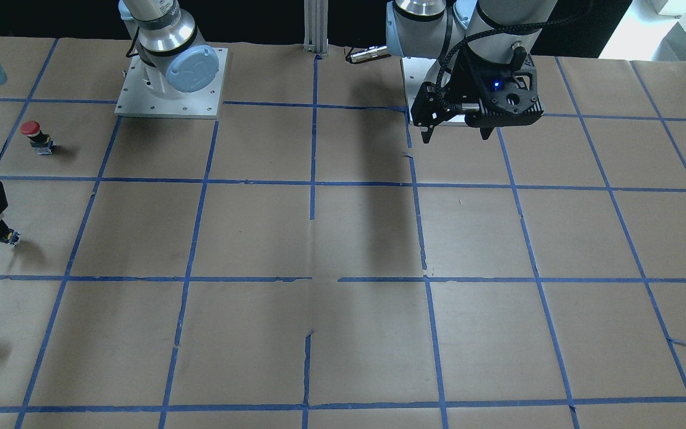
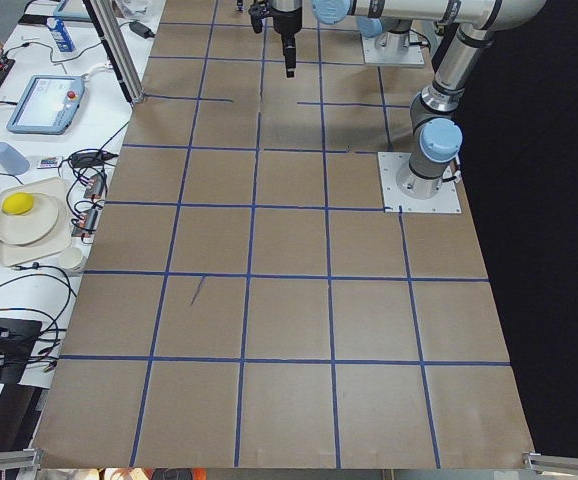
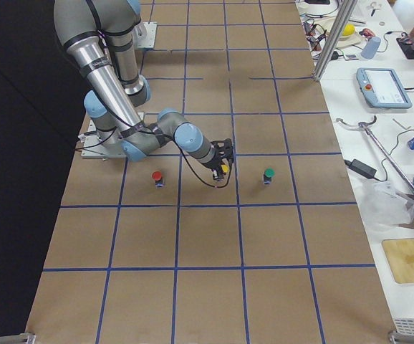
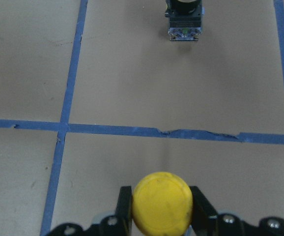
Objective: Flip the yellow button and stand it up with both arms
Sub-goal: 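Open the right gripper and release the upright yellow button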
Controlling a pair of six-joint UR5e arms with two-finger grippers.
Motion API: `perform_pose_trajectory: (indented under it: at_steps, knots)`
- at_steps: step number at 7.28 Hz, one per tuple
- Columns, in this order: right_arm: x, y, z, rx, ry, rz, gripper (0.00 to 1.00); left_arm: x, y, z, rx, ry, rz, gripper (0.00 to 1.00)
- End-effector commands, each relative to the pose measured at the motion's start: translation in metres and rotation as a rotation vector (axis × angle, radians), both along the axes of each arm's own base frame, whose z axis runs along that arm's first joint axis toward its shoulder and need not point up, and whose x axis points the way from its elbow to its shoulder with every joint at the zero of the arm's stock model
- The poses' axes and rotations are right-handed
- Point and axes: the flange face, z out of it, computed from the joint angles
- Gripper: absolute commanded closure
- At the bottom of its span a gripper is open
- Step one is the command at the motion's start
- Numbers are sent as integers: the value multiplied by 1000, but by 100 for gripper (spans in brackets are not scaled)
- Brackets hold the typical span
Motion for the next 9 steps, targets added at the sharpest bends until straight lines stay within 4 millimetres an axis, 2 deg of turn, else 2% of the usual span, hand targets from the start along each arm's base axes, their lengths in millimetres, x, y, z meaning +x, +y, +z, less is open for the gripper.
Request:
perform_pose_trajectory:
  at_steps: [1, 4, 6, 7, 8, 9]
  knots:
    - [4, 8, -6, -36, 53, 20, 98, 2, -2, 6, -57, -6, -2, 0]
    - [4, 9, -9, -28, 49, 17, 94, 2, -3, 10, -64, -6, -8, 0]
    - [3, 11, -11, -16, 41, 13, 87, 1, -2, 10, -66, -3, -9, 0]
    - [1, 12, -11, -17, 40, 7, 58, 3, -3, 10, -66, -3, -6, 0]
    - [0, 12, -12, -16, 36, -1, 40, 3, -3, 12, -69, -3, -6, 0]
    - [0, 13, -12, -11, 38, -2, 33, 3, -4, 11, -67, -3, -6, 0]
